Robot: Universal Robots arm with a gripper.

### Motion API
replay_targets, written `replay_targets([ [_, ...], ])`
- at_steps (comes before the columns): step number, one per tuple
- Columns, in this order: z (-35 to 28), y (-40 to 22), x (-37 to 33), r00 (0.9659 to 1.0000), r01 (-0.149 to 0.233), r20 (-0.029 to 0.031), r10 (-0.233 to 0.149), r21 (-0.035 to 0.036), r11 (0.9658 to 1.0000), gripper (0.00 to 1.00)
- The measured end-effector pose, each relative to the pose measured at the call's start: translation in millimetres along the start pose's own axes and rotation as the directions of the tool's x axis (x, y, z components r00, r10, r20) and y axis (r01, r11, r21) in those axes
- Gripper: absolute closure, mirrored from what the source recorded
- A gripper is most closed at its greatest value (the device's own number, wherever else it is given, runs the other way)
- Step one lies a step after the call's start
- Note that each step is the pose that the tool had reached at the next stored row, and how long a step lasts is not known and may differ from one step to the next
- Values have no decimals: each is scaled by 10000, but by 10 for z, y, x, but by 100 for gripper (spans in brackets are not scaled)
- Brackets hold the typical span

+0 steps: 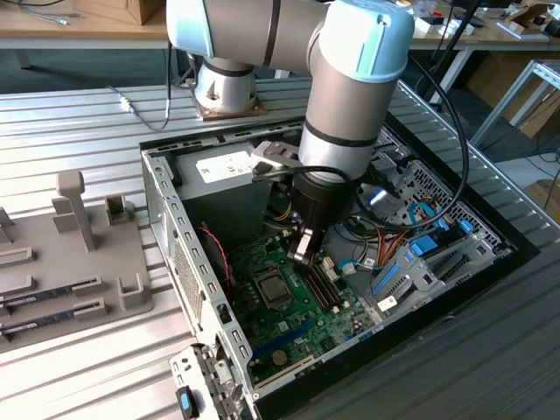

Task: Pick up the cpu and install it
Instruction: 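Install the first cpu locking lever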

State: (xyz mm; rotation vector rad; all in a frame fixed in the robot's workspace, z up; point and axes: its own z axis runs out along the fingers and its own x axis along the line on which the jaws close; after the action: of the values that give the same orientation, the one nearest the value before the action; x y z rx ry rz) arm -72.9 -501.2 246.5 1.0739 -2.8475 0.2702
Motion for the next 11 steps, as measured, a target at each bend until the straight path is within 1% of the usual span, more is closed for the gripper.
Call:
replay_targets([
  [5,115,19,-20,10000,-1,-11,1,13,10000,89],
  [10,184,27,-33,10000,-2,-19,2,22,10000,89],
  [11,206,29,-36,10000,-2,-22,2,26,10000,89],
])
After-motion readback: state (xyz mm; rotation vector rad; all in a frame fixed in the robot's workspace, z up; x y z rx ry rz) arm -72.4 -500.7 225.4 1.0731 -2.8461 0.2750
